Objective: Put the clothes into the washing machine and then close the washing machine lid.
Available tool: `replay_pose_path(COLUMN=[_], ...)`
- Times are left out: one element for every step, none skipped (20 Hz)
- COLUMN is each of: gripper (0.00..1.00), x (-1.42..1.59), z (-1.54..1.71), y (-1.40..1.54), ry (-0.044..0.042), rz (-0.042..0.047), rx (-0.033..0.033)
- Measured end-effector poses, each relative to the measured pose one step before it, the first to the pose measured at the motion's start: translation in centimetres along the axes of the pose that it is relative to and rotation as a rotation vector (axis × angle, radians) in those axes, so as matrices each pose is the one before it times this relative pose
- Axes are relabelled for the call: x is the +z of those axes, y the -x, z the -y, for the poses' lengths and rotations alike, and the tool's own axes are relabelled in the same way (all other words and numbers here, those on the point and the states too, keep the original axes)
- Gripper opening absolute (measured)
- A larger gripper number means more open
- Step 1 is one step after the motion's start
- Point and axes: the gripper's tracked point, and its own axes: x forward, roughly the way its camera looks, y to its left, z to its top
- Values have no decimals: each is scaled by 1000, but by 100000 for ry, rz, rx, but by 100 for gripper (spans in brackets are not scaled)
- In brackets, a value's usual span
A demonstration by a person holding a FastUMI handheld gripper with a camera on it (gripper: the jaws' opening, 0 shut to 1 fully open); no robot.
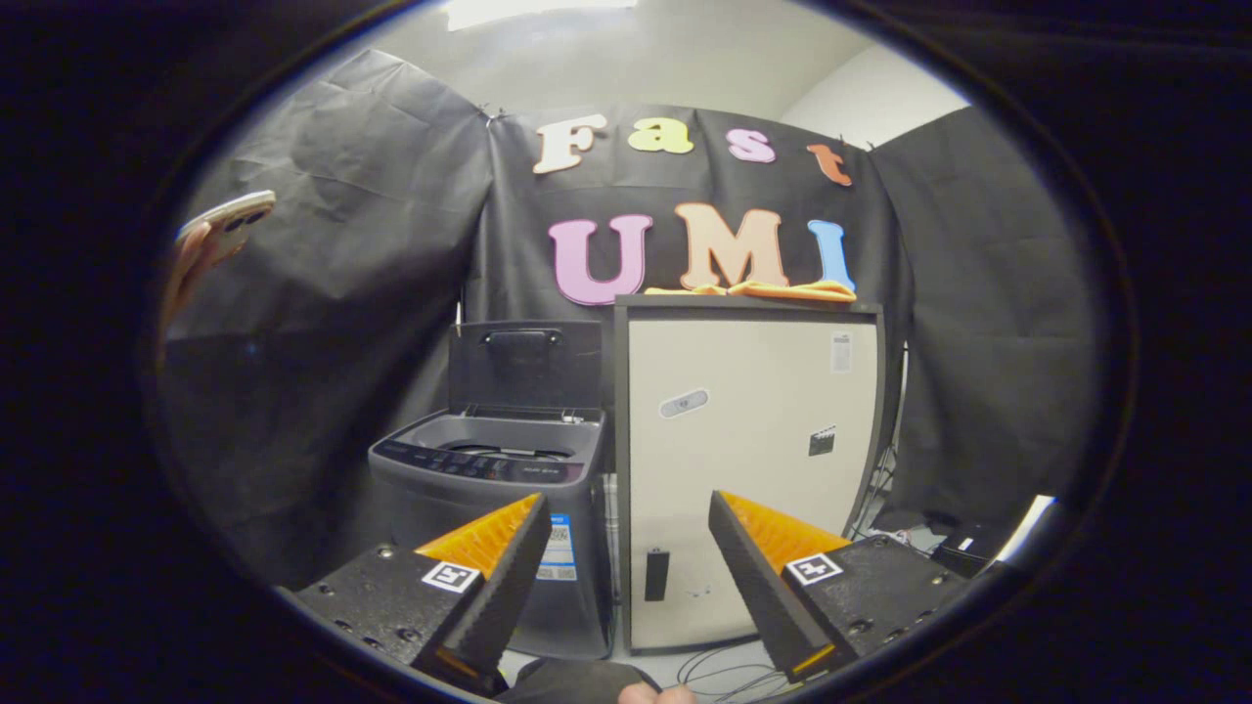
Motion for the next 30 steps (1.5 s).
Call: replay_pose_path(gripper=[98,98,98,98,98,98,98,98,98,98,98,99,99,99,99,99,99,99,99,99,99,99,100,100,99,99,99,99,99,99], x=[264,280,387,420,234,446,473,672,634,799,710,769,516,394,392,321,271,347,275,440,318,303,486,743,992,1089,649,787,961,929], z=[304,163,166,95,105,61,-42,-22,-5,-2,-113,-110,-46,-110,-175,-147,172,232,244,282,365,265,197,346,528,701,704,625,548,587], y=[-490,-366,-450,-421,-389,-333,-262,-334,-320,-370,-295,-477,-406,-416,-435,-462,-531,-526,-489,-503,-524,-433,-515,-516,-521,-628,-736,-668,-797,-788], ry=[-29,-100,-402,-63,314,494,1220,1822,2344,2231,1652,1541,1637,704,-1281,-1641,-778,-316,9,358,56,-708,-1341,-1093,-176,429,477,206,181,246], rz=[-411,85,340,196,-6,451,163,800,749,719,1135,923,390,-77,-34,-430,-709,-915,-848,-159,-599,-922,-729,-110,323,281,-671,-240,132,689], rx=[-672,-457,-556,-474,-636,-462,-352,-132,-228,-53,35,221,214,465,607,467,86,1,9,-141,-400,-143,185,-7,-508,-811,-855,-847,-405,-553])
